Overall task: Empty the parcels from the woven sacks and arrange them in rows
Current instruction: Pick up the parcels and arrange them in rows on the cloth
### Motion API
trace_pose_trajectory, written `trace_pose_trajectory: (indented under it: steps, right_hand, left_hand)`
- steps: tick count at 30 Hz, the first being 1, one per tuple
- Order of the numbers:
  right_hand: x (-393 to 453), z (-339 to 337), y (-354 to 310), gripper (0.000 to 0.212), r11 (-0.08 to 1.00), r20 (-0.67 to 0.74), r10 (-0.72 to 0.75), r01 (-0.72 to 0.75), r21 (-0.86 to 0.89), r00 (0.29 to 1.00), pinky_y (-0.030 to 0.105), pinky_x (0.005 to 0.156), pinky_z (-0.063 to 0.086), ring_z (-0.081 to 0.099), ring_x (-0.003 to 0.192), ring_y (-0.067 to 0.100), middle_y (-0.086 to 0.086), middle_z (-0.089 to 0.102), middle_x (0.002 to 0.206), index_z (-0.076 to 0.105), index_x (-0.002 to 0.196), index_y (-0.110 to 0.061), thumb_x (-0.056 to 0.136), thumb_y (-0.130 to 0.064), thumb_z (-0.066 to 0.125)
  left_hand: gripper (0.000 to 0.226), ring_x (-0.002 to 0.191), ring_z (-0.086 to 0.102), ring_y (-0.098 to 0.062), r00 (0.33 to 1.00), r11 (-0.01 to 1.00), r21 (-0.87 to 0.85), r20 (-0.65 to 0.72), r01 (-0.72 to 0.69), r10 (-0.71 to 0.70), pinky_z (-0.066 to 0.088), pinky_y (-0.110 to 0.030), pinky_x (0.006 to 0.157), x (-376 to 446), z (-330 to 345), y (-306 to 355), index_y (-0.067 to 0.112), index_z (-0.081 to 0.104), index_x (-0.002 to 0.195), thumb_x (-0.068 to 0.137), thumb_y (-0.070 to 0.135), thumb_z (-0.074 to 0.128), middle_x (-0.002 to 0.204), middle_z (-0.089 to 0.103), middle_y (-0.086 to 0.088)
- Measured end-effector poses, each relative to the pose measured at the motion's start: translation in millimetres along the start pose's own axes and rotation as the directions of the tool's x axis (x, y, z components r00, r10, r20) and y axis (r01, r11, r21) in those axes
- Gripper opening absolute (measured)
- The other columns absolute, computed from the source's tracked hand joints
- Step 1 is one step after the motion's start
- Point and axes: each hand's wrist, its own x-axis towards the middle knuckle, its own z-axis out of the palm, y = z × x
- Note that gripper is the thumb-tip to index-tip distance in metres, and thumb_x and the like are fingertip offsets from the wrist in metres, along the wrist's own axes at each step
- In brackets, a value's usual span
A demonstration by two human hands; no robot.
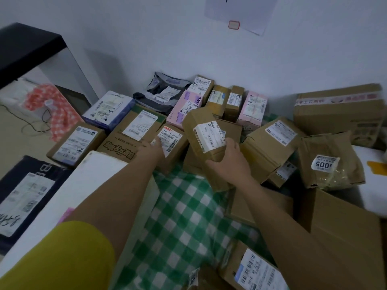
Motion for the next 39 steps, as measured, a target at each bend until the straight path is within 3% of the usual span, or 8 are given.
trace_pose_trajectory:
  steps: [8, 11, 13, 17, 24, 29, 32, 39]
  right_hand:
    - [-12, -1, 7, 0.086, 0.993, 0.091, -0.108, 0.111, -0.034, 0.99, 0.03, 0.082, 0.047, 0.043, 0.117, 0.016, 0.001, 0.036, 0.14, 0.022, 0.143, -0.02, 0.077, -0.043, 0.073]
    - [-21, 1, 7, 0.084, 0.981, 0.16, -0.184, 0.191, -0.03, 0.97, 0.035, 0.085, 0.048, 0.044, 0.112, 0.016, 0.0, 0.037, 0.136, 0.025, 0.14, -0.021, 0.076, -0.047, 0.073]
    - [-26, 3, 6, 0.085, 0.97, 0.209, -0.225, 0.239, -0.047, 0.952, 0.037, 0.089, 0.045, 0.042, 0.114, 0.017, 0.002, 0.036, 0.136, 0.025, 0.14, -0.021, 0.075, -0.048, 0.074]
    - [-34, 15, -2, 0.084, 0.926, 0.246, -0.3, 0.343, -0.158, 0.922, 0.036, 0.093, 0.041, 0.04, 0.115, 0.018, 0.005, 0.039, 0.135, 0.028, 0.14, -0.018, 0.076, -0.051, 0.073]
    - [-31, 38, -7, 0.078, 0.857, 0.289, -0.368, 0.443, -0.265, 0.884, 0.024, 0.069, 0.033, 0.041, 0.111, 0.016, 0.002, 0.04, 0.133, 0.031, 0.137, -0.019, 0.078, -0.054, 0.07]
    - [-22, 60, -5, 0.077, 0.844, 0.35, -0.333, 0.442, -0.304, 0.876, 0.036, 0.087, 0.045, 0.041, 0.113, 0.021, 0.005, 0.04, 0.128, 0.031, 0.136, -0.019, 0.078, -0.049, 0.071]
    - [-19, 72, -9, 0.081, 0.837, 0.366, -0.327, 0.446, -0.316, 0.871, 0.037, 0.088, 0.047, 0.043, 0.115, 0.023, 0.005, 0.041, 0.133, 0.027, 0.142, -0.018, 0.079, -0.046, 0.071]
    - [-27, 85, -5, 0.102, 0.812, 0.388, -0.279, 0.431, -0.394, 0.879, 0.044, 0.111, 0.031, 0.034, 0.132, 0.027, 0.007, 0.03, 0.147, 0.004, 0.154, -0.021, 0.081, -0.05, 0.069]
  left_hand:
    - [0.13, 0.14, 0.019, -0.042, 1.0, 1.0, 0.019, -0.003, 0.025, -0.025, 0.028, -0.053, 0.109, 2, -1, 3, 0.014, -0.007, 0.152, 0.064, 0.061, 0.077, 0.152, 0.016, -0.029]
    - [0.06, 0.118, 0.051, -0.03, 0.984, 0.991, 0.093, -0.144, -0.097, 0.11, 0.04, -0.04, 0.102, -5, -19, -12, 0.008, 0.04, 0.134, 0.086, 0.036, 0.065, 0.13, 0.052, -0.017]
    - [0.033, 0.111, 0.055, -0.027, 0.963, 0.988, 0.071, -0.224, -0.138, 0.15, 0.041, -0.035, 0.095, -18, -36, -21, 0.007, 0.048, 0.126, 0.095, 0.019, 0.053, 0.125, 0.056, -0.014]
    - [0.037, 0.115, 0.053, -0.027, 0.939, 0.982, -0.096, -0.322, -0.161, 0.123, 0.047, -0.038, 0.095, -34, -48, -38, 0.011, 0.047, 0.133, 0.097, 0.015, 0.048, 0.133, 0.052, -0.011]
    - [0.03, 0.109, 0.057, -0.029, 0.944, 0.961, -0.209, -0.311, -0.181, 0.11, 0.045, -0.04, 0.097, -51, -25, -52, 0.009, 0.057, 0.122, 0.098, 0.019, 0.044, 0.119, 0.061, -0.012]
    - [0.024, 0.096, 0.057, -0.023, 0.922, 0.933, -0.251, -0.355, -0.256, 0.157, 0.043, -0.035, 0.083, -54, -2, -52, 0.011, 0.061, 0.108, 0.098, 0.022, 0.042, 0.108, 0.063, -0.008]
    - [0.025, 0.089, 0.05, -0.016, 0.893, 0.951, -0.181, -0.422, -0.251, 0.156, 0.028, -0.032, 0.078, -56, 5, -51, 0.012, 0.061, 0.107, 0.098, 0.025, 0.042, 0.105, 0.064, -0.005]
    - [0.026, 0.105, 0.049, -0.016, 0.923, 0.953, -0.219, -0.364, -0.21, 0.12, 0.004, -0.054, 0.112, -53, 16, -50, 0.023, 0.062, 0.107, 0.098, 0.028, 0.038, 0.103, 0.059, 0.005]
